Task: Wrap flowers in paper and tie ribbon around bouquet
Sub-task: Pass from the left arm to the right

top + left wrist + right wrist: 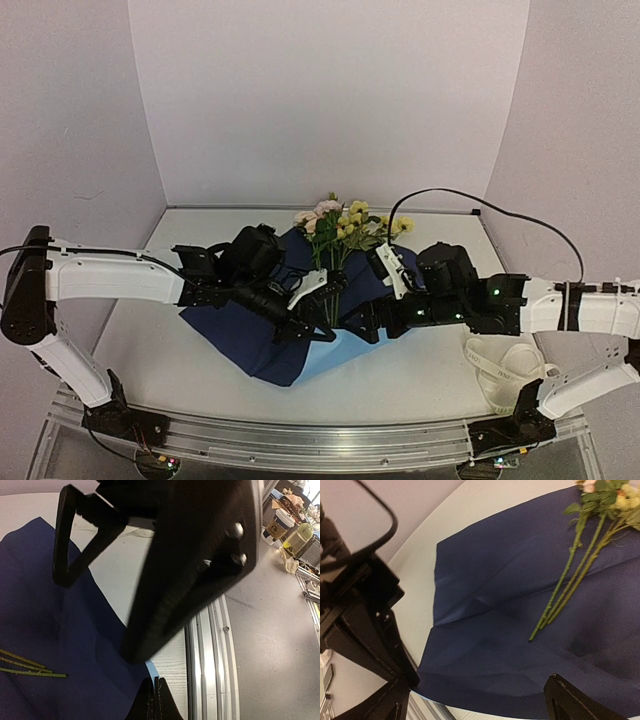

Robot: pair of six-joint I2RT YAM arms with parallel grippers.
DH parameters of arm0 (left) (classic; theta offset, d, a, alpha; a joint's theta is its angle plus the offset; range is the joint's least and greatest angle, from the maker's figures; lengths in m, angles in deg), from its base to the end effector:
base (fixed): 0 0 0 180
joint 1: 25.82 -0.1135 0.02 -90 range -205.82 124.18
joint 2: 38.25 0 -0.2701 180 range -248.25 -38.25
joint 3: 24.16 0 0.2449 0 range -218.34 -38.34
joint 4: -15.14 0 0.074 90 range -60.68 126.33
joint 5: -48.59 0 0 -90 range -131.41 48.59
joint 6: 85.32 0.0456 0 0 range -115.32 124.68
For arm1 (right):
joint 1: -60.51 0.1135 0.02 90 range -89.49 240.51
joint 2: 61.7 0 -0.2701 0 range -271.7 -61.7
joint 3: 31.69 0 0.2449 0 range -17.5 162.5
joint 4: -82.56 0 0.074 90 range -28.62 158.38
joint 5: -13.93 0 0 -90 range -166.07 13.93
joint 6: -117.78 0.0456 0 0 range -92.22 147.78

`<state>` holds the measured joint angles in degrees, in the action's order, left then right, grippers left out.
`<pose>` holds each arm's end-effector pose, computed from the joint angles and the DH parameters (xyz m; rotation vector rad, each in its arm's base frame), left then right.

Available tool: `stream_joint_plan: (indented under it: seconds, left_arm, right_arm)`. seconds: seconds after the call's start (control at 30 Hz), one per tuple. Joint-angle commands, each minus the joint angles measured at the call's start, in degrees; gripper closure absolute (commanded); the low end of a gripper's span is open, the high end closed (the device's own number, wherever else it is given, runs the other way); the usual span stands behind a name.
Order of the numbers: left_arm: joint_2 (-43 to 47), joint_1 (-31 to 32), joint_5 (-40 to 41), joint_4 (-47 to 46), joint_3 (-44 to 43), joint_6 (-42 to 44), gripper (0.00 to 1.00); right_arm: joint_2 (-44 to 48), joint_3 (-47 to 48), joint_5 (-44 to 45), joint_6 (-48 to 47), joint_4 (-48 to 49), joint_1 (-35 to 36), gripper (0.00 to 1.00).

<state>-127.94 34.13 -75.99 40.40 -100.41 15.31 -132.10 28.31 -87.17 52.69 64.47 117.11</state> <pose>0.1497 -0.3105 0.2569 1.6282 1.6983 -1.1244 0.1439 0.2341 0.2671 -0.7348 2.1155 1.0331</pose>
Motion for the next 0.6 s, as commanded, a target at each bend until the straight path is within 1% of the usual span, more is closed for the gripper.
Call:
stream_joint_plan:
  seconds: [0.0,0.13,0.3,0.57]
  left_arm:
    - [1.44,-0.39,-2.61,0.16,1.12,0.58,1.00]
    - [0.71,-0.45,-2.44,1.16,0.58,1.65,1.00]
    - [-0.34,-0.71,-2.13,1.93,-0.44,2.41,1.00]
    - [-2.10,-1.17,-1.11,2.80,-2.57,3.35,1.00]
  right_arm:
    - [-3.47,3.64,-13.47,-5.42,2.42,0.18,0.04]
    - [-5.10,3.69,-15.27,-6.30,2.50,0.18,0.10]
    - [-6.04,4.06,-16.35,-6.92,2.38,0.14,0.26]
    - [-7.44,5.24,-16.80,-8.03,1.50,0.15,0.37]
